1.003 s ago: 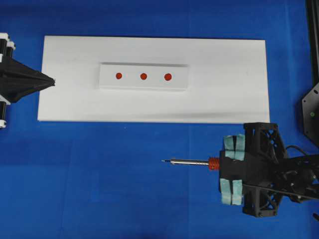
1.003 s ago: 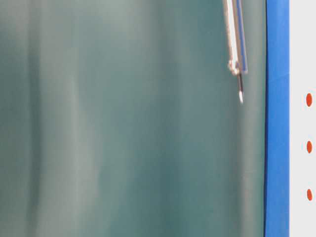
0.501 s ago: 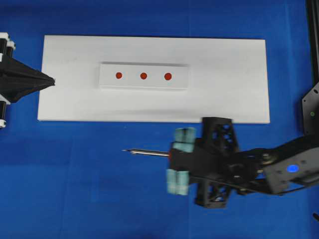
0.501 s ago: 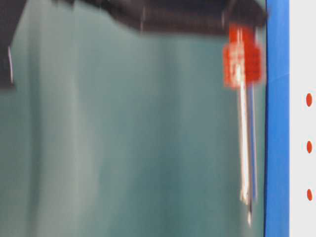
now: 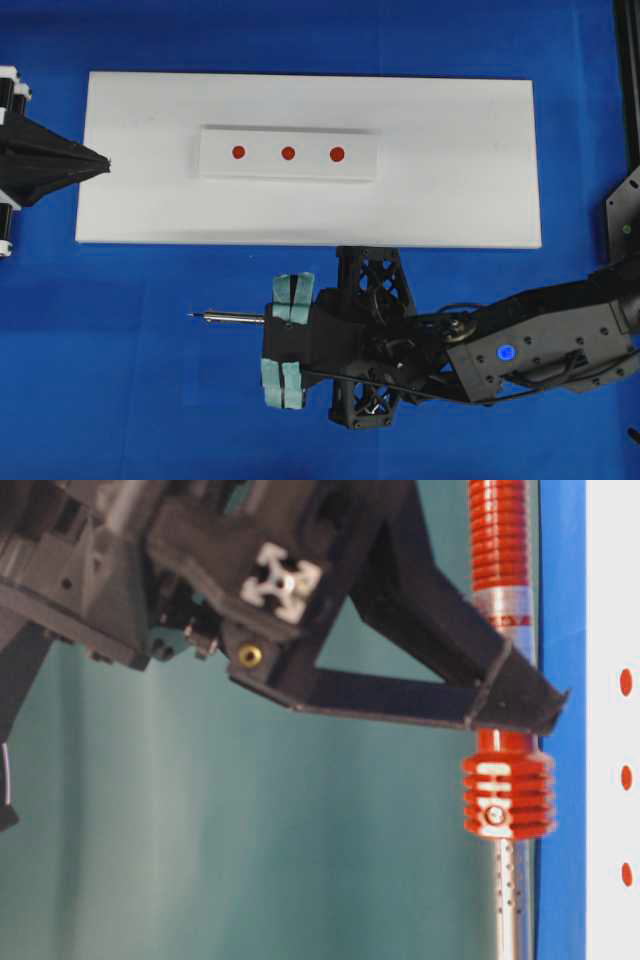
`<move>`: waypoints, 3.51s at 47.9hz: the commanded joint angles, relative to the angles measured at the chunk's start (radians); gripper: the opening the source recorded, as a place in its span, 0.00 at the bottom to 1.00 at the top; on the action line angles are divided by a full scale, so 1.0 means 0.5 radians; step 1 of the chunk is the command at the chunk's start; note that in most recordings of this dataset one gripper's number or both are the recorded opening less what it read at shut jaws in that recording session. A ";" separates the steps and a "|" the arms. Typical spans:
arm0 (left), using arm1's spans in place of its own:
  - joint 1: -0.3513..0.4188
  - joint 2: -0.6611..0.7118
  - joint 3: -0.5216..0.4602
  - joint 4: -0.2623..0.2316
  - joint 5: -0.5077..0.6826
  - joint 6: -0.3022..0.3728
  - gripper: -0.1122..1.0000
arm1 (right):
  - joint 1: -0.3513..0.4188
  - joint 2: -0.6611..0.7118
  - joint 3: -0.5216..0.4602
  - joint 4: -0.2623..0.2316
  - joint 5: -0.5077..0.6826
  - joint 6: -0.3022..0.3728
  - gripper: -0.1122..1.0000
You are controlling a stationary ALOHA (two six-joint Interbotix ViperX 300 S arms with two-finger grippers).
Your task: Touch the tip of the soldering iron to the mark.
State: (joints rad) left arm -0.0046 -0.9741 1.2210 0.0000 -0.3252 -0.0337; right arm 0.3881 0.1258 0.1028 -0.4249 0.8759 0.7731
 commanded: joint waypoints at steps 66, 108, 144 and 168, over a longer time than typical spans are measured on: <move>0.003 0.006 -0.021 0.003 0.003 0.003 0.10 | -0.086 0.436 0.374 0.000 -1.062 0.295 0.16; 0.003 0.006 -0.025 0.003 0.003 0.000 0.10 | -0.104 0.439 0.380 0.000 -0.976 0.295 0.85; 0.003 -0.034 -0.025 0.003 0.031 0.000 0.10 | -0.028 -0.175 0.371 -0.006 -0.325 0.285 0.90; 0.003 -0.040 -0.021 0.003 0.046 0.000 0.10 | -0.110 -0.249 0.387 -0.092 -0.236 0.264 0.90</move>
State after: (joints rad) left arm -0.0031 -1.0002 1.2210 0.0000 -0.2961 -0.0337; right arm 0.3636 0.0353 0.3022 -0.4510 0.7609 0.9097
